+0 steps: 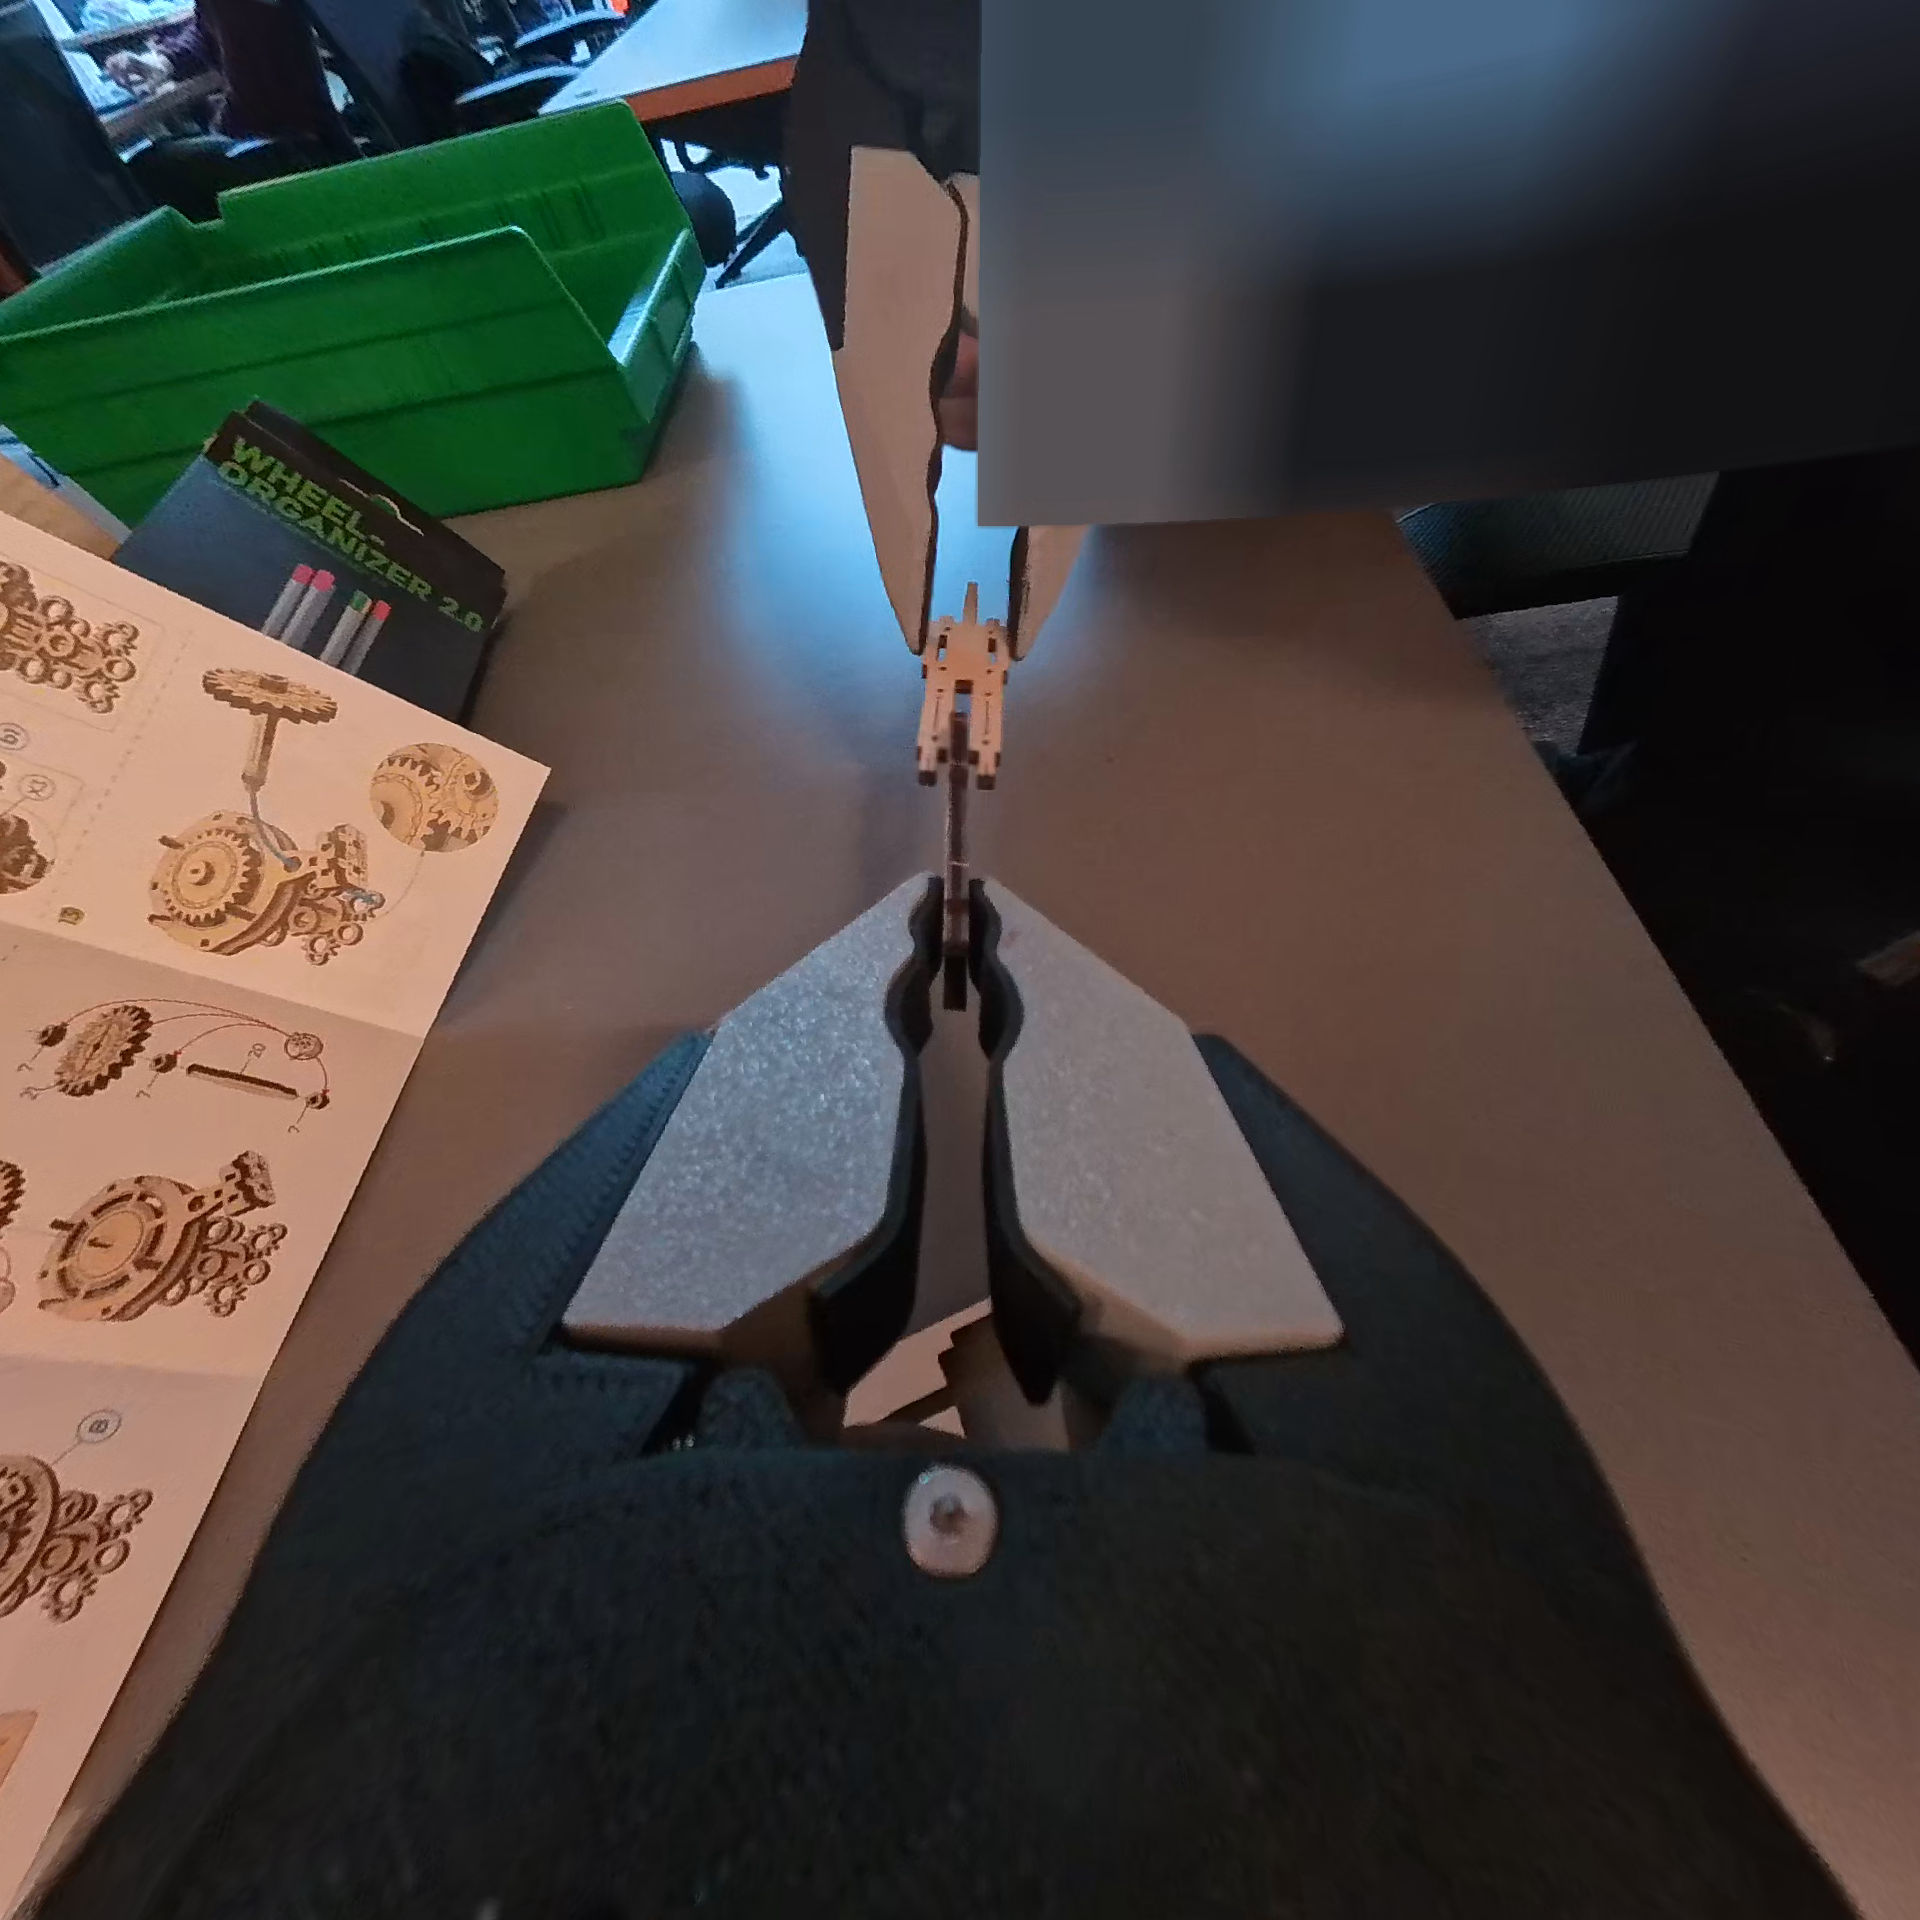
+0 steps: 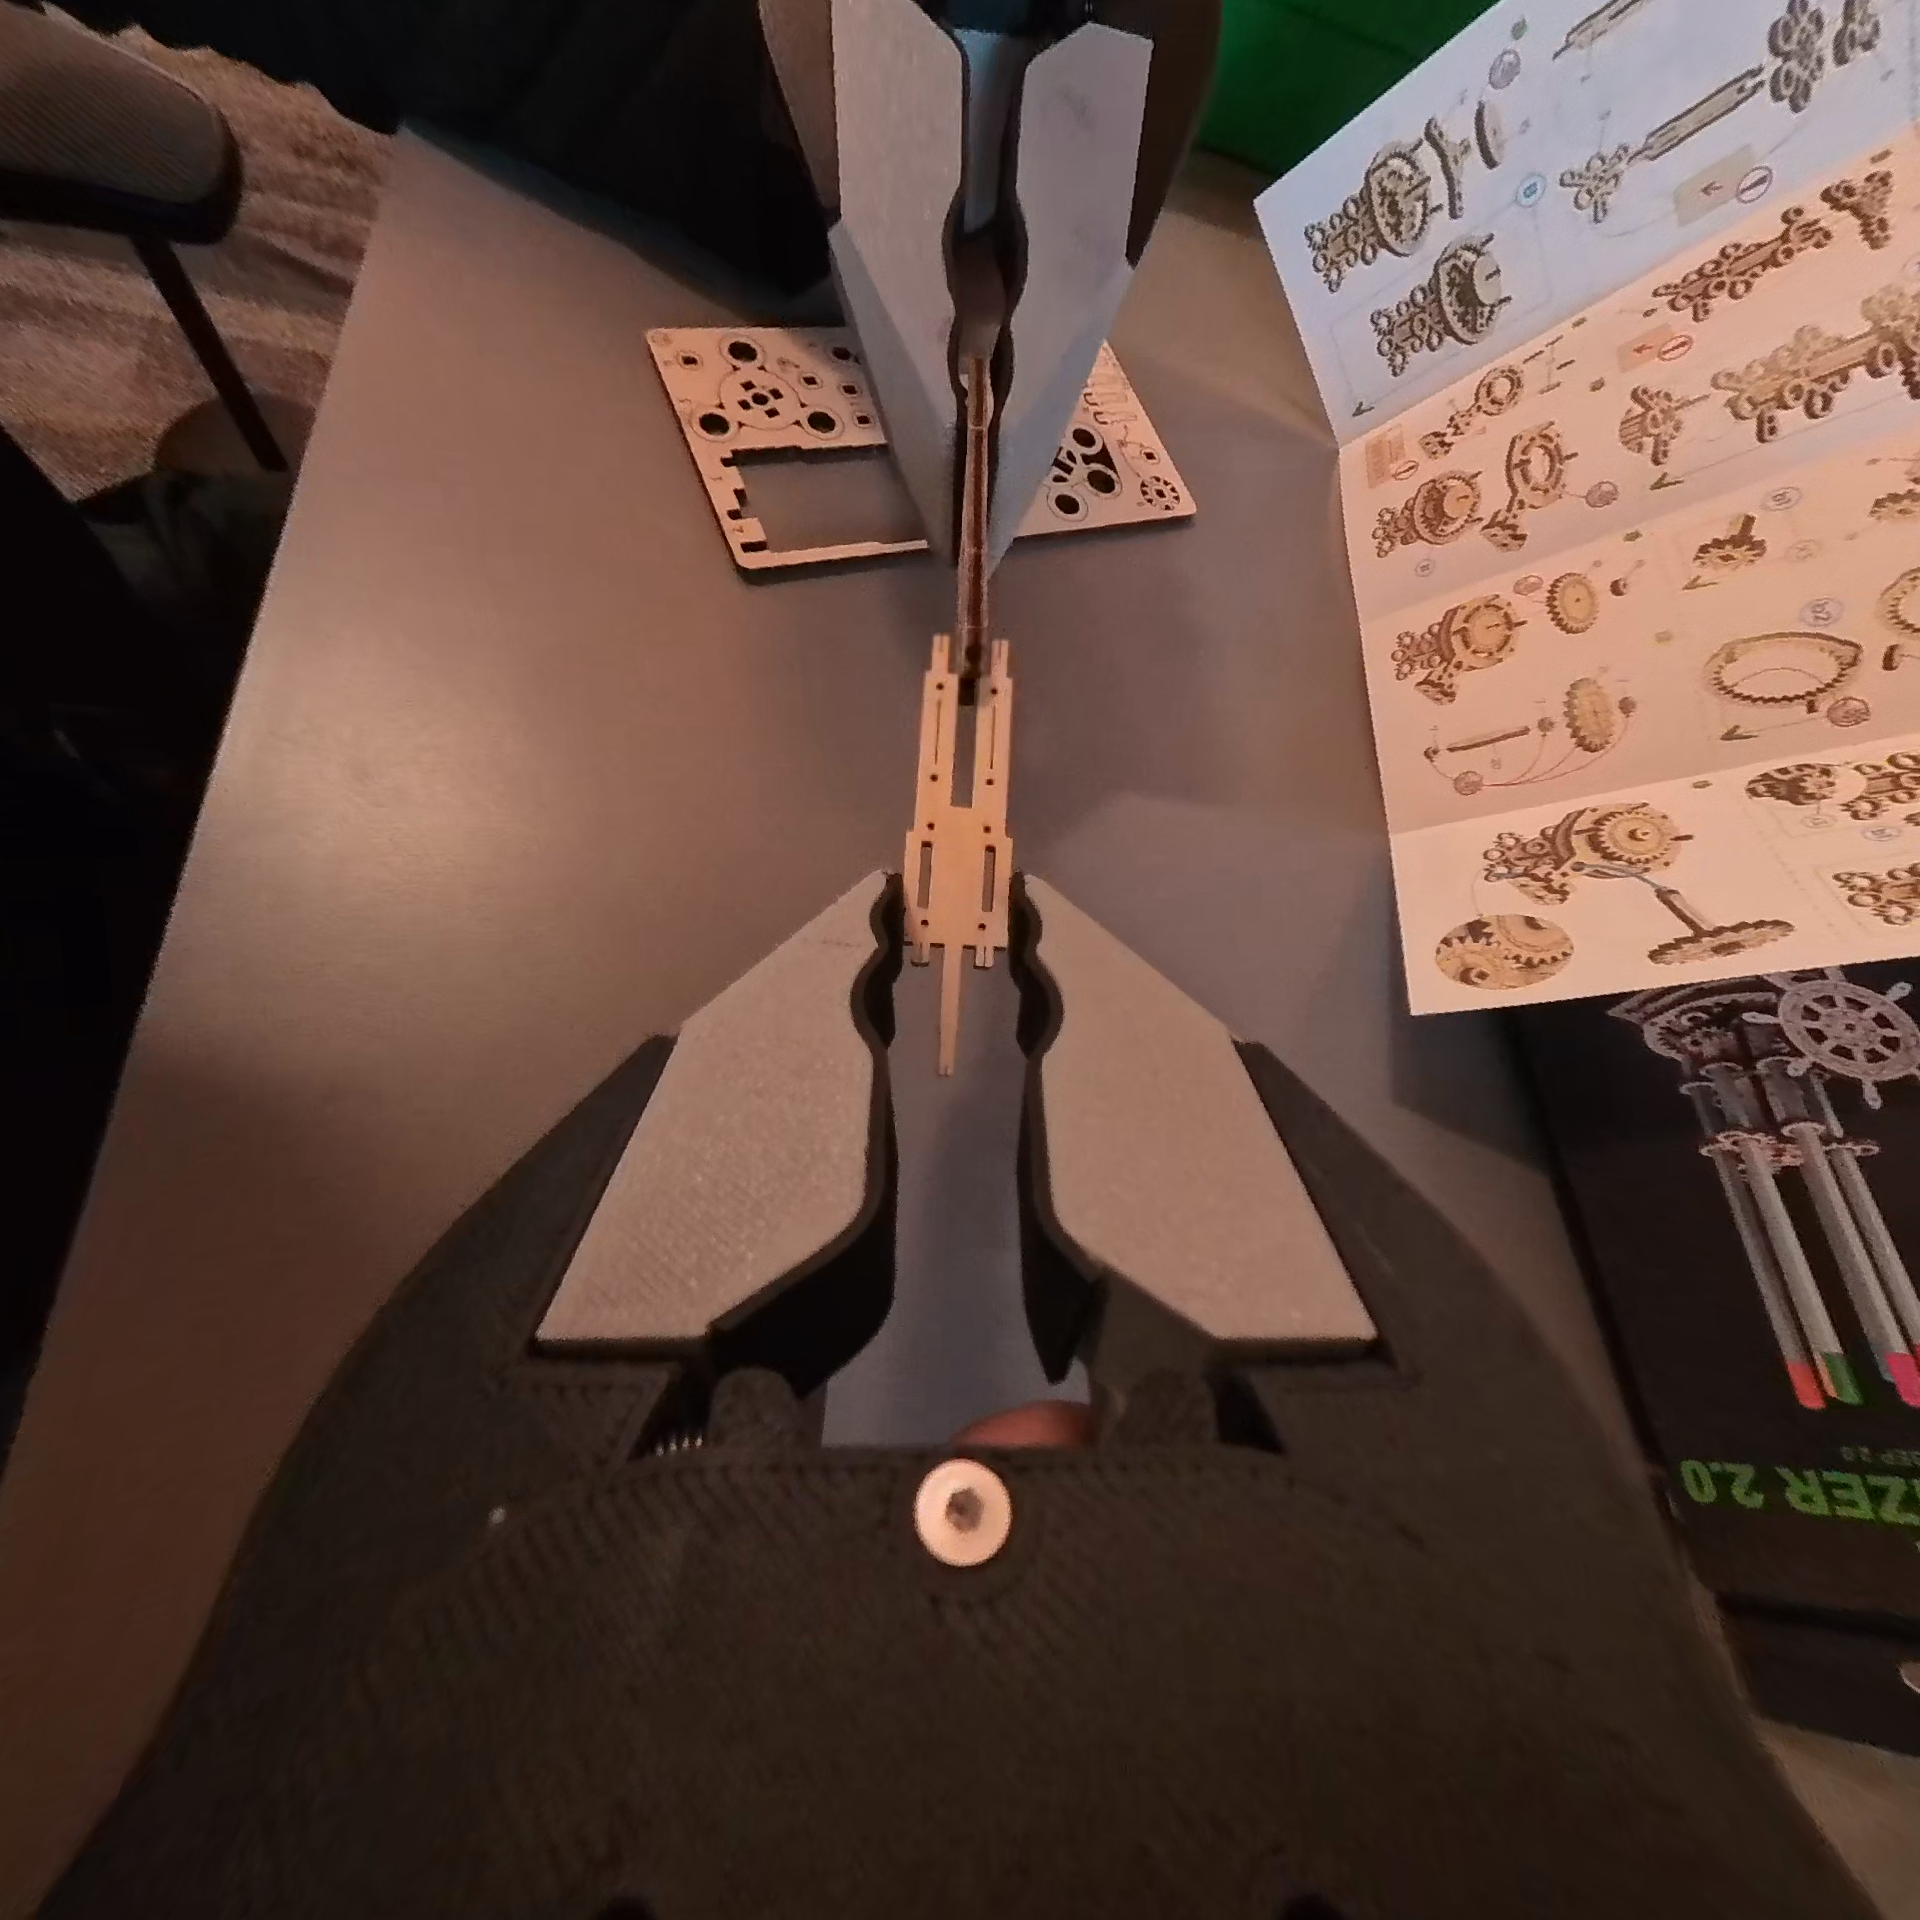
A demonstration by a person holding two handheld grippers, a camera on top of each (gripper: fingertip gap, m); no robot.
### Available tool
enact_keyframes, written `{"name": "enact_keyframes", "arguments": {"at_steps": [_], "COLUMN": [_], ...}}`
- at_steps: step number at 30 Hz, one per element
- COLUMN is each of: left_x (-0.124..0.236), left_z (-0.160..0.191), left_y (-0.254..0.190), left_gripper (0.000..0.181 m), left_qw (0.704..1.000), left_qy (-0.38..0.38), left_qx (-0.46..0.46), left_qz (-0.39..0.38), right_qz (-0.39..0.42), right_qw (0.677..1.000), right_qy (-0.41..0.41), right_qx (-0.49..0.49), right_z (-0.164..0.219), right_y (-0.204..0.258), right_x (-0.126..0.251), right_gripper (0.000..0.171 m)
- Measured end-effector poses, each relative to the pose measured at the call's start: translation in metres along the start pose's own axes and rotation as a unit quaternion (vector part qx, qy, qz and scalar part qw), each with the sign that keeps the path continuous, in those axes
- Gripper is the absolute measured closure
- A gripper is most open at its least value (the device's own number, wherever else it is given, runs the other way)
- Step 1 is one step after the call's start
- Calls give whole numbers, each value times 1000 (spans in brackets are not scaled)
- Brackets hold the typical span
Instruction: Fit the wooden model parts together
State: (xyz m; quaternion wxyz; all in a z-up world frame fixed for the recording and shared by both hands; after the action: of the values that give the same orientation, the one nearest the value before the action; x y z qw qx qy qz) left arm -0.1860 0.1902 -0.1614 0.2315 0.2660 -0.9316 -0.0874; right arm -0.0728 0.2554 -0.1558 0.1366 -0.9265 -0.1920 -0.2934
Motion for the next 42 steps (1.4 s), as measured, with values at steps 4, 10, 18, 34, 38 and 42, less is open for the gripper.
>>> {"name": "enact_keyframes", "arguments": {"at_steps": [4,10,18,34,38,42], "left_x": [0,-1,0,0,1,0], "left_z": [0,0,-1,-2,-4,-6], "left_y": [0,0,0,0,1,-1], "left_gripper": [180,180,180,180,181,180], "left_qw": [1000,1000,1000,1000,1000,1000], "left_qy": [3,2,3,0,-6,-11], "left_qx": [-1,1,5,8,11,13], "left_qz": [-2,0,-1,-1,-3,5], "right_qz": [4,3,6,11,14,8], "right_qw": [1000,1000,1000,1000,1000,1000], "right_qy": [2,-3,-4,-6,-9,-19], "right_qx": [-3,4,12,6,5,8], "right_z": [-1,-1,-2,-5,-5,-9], "right_y": [-1,0,1,1,0,3], "right_x": [-2,0,0,-3,-5,-6], "right_gripper": [155,155,155,155,155,155]}}
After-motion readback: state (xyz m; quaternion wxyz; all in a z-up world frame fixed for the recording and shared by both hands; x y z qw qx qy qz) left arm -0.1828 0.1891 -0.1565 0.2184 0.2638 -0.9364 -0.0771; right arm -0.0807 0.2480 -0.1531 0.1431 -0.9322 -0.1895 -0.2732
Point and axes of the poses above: each gripper's, where its closed fingertips meet, x back along the fingers, z out of its underside, y = z × x across the jaws, the point moved 4 cm from there along x, back along the fingers, and after that the axes turned 9 degrees about -x, right-handed, at the moved point
